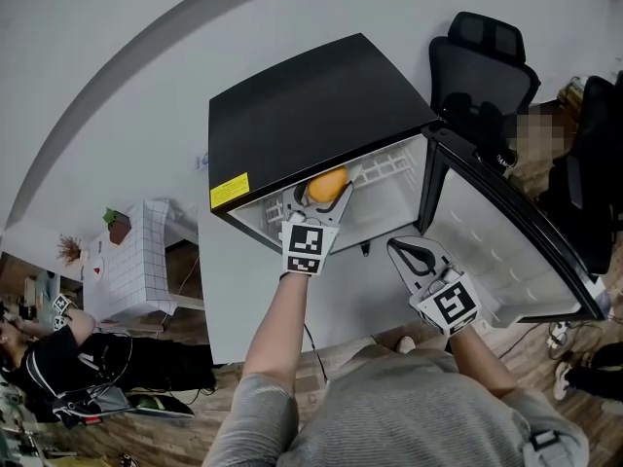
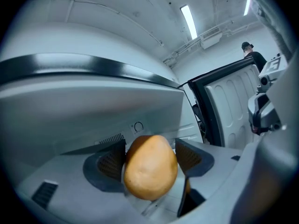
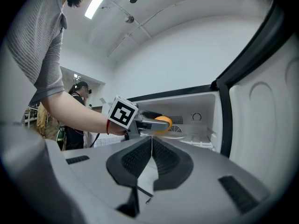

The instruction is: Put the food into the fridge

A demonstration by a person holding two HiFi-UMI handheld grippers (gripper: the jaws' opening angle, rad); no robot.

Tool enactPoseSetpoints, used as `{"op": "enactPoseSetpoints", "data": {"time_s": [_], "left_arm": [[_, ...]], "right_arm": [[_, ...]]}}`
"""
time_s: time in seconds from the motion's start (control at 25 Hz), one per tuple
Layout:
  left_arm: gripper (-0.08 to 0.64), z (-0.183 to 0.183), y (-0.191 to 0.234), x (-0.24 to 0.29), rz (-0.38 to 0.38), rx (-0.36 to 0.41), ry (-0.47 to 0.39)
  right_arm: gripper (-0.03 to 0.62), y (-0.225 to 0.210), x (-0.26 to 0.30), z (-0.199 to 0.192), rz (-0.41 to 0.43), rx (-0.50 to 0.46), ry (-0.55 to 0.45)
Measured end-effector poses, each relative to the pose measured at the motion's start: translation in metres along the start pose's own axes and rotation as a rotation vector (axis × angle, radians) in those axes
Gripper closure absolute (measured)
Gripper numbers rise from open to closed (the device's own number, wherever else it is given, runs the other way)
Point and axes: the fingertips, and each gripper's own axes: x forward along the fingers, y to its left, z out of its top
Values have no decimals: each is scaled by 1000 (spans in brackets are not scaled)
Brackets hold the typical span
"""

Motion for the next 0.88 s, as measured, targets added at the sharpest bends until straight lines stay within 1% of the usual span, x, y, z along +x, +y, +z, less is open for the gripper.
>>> {"op": "enactPoseSetpoints", "data": {"time_s": [0.2, 0.32, 0.44, 0.56, 0.64, 0.72, 0.88], "left_arm": [[216, -3, 13, 11, 22, -5, 4], [215, -9, 16, 14, 25, -3, 7], [215, -12, 17, 19, 27, 8, 14], [215, -13, 19, 25, 37, 15, 18], [215, -15, 21, 30, 46, 27, 35], [215, -21, 23, 35, 54, 46, 69], [215, -31, 24, 44, 44, 56, 130]], "right_arm": [[580, 2, 1, -5, 11, -10, 23], [580, -2, 1, -4, -8, -10, 33], [580, -1, 1, -7, 2, -8, 39], [580, 2, 2, -9, 13, -14, 72], [580, 3, 5, -7, 16, -15, 54], [580, 3, 7, -2, 7, -16, 43], [580, 6, 5, -6, 16, -23, 107]]}}
